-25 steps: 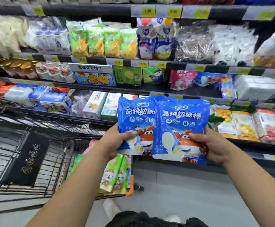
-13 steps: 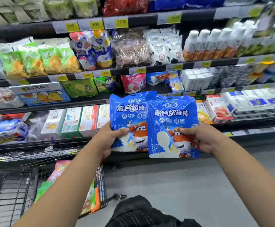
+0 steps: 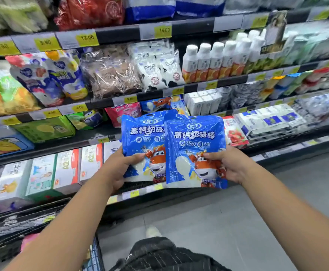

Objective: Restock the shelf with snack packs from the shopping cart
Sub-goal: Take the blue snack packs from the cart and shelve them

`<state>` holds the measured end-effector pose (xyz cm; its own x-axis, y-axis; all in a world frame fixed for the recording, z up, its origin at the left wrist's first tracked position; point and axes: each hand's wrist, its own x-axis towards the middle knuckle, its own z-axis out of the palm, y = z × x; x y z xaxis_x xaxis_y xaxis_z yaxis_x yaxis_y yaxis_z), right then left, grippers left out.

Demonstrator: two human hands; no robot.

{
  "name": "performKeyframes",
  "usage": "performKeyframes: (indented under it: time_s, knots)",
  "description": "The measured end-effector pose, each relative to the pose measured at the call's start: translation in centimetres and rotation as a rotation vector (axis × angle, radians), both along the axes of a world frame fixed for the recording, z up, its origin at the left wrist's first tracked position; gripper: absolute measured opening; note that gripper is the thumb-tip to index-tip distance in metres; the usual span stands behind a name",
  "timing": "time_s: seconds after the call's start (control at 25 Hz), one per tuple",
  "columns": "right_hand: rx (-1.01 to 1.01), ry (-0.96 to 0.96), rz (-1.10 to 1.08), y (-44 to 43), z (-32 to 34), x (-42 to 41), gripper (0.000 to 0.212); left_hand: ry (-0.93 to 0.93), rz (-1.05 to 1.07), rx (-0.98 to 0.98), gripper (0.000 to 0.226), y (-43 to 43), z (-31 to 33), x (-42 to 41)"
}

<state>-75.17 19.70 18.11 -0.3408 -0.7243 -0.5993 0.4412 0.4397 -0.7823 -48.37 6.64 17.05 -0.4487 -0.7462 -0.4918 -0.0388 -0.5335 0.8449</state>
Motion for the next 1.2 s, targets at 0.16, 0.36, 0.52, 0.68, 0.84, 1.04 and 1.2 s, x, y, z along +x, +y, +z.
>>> performKeyframes:
  time_s: [0.16, 0.36, 0.52, 0.68, 0.84, 1.04, 1.2]
  knots:
    - [0.017, 0.004, -0.012, -4.6, -1.0, -2.3, 0.038, -0.033, -0.007, 0.0, 0.028, -4.8, -0.7, -2.1]
    - [0.048, 0.006, -0.013, -9.3, -2.8, -3.7, 0.036, -0.065, -0.015, 0.032, 0.025, -9.7, -2.0, -3.6]
    - [0.093, 0.005, 0.007, -12.2, -4.3, -4.8, 0.025, -0.096, 0.013, 0.089, 0.024, -11.5, -3.6, -4.6]
    - [0.116, -0.005, 0.061, -14.7, -6.4, -6.9, 0.028, -0.112, 0.052, 0.128, 0.029, -12.4, -5.8, -5.4]
    - [0.101, -0.001, 0.168, -17.8, -10.2, -9.1, 0.037, -0.161, 0.149, 0.14, 0.03, -12.9, -8.9, -5.9]
    - [0.052, 0.005, 0.253, -21.0, -14.0, -10.4, 0.05, -0.151, 0.22, 0.137, 0.027, -13.6, -12.2, -6.6]
    - [0.015, -0.002, 0.318, -22.7, -16.9, -10.6, 0.071, -0.124, 0.264, 0.116, 0.031, -14.6, -15.5, -6.9]
